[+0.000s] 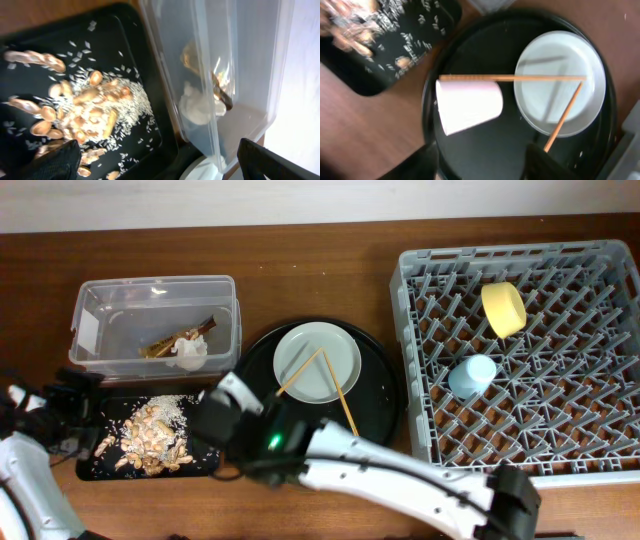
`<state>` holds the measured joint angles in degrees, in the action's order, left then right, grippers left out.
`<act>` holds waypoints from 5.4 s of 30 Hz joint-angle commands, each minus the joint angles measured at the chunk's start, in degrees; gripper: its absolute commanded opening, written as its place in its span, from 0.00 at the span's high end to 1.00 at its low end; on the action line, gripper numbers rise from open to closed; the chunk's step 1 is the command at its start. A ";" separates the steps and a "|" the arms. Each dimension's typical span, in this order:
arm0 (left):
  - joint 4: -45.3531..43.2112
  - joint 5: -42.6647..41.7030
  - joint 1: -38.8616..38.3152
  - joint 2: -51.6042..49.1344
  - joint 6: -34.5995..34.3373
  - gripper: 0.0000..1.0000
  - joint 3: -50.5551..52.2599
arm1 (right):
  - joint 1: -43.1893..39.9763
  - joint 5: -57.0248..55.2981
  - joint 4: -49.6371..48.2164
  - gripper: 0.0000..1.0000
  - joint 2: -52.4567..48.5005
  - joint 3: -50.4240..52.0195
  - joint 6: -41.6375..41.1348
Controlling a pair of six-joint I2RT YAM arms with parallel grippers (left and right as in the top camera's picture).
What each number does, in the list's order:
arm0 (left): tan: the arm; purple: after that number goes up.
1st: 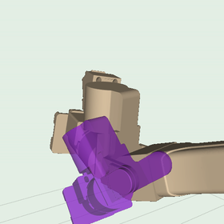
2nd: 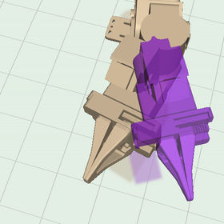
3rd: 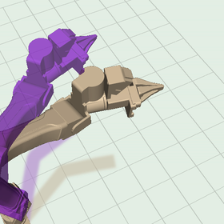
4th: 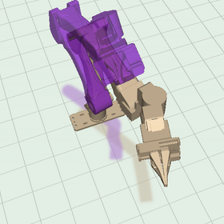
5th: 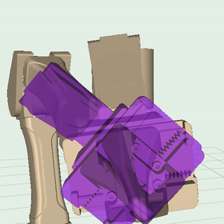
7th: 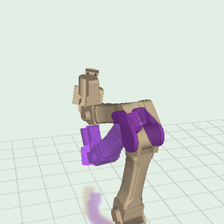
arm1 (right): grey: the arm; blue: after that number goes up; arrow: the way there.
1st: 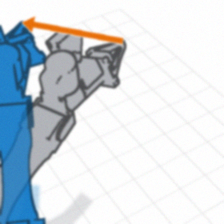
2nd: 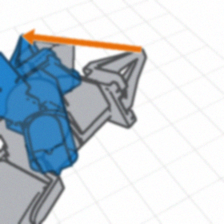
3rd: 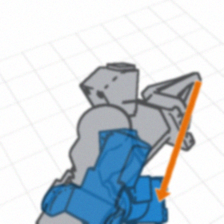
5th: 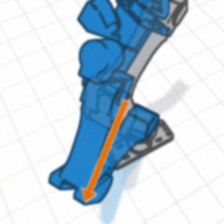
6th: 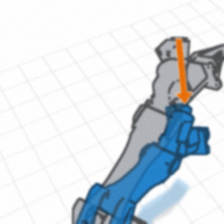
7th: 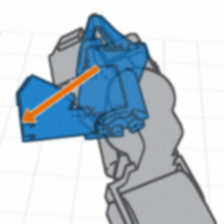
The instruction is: Sort waste into correct bins and load items into the dishwasher rack
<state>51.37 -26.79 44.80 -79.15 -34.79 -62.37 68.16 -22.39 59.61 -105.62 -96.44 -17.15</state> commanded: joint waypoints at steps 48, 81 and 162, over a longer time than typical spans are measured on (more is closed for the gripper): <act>0.09 -0.20 1.73 1.07 -0.37 0.01 -1.07 | 1.46 -10.47 -28.00 0.48 -12.07 8.26 3.26; 0.09 -0.20 1.73 1.07 -0.37 0.01 -1.07 | -4.20 -8.66 -11.78 0.90 1.11 8.24 3.15; 0.09 -0.20 1.73 1.07 -0.37 0.01 -1.07 | -7.80 -3.78 2.89 0.46 5.84 28.09 6.16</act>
<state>51.37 -26.79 46.26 -79.07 -34.79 -62.43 60.12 -25.47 62.50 -99.77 -69.25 -10.52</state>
